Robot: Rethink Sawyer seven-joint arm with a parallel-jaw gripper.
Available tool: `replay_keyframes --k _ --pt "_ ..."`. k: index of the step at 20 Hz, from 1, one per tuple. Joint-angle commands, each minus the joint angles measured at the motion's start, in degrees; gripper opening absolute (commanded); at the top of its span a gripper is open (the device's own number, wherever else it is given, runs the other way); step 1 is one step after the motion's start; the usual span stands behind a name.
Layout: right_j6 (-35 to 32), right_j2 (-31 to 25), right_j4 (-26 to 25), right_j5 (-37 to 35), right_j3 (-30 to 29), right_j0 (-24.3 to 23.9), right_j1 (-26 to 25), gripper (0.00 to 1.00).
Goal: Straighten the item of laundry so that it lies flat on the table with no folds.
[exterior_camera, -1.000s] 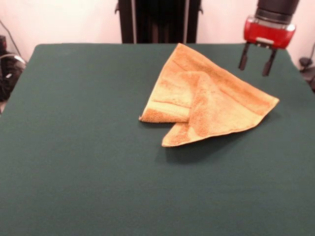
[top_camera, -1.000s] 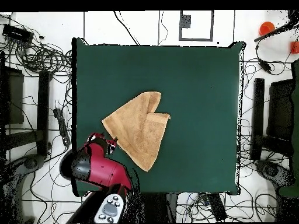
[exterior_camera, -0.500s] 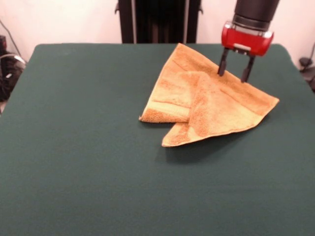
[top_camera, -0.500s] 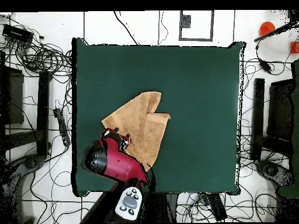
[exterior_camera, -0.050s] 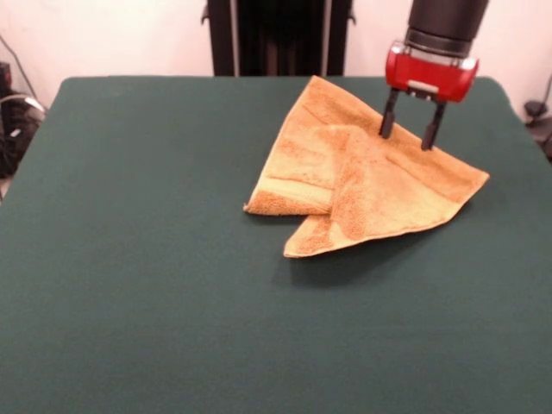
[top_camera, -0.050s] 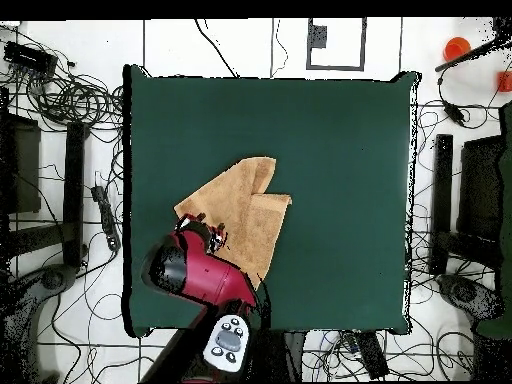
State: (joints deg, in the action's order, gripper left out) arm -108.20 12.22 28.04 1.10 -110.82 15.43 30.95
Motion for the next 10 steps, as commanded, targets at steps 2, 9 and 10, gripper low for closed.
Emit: replay_keyframes --k 2,9,10 --pt "-6.33 -8.27 -2.03 -6.45 5.33 -2.23 -0.56 1.0" --pt "-3.88 -9.06 -5.32 -7.68 6.48 -5.34 -0.38 1.0" --pt "-3.69 -9.5 -6.13 -7.44 6.07 -6.28 -0.04 1.0"
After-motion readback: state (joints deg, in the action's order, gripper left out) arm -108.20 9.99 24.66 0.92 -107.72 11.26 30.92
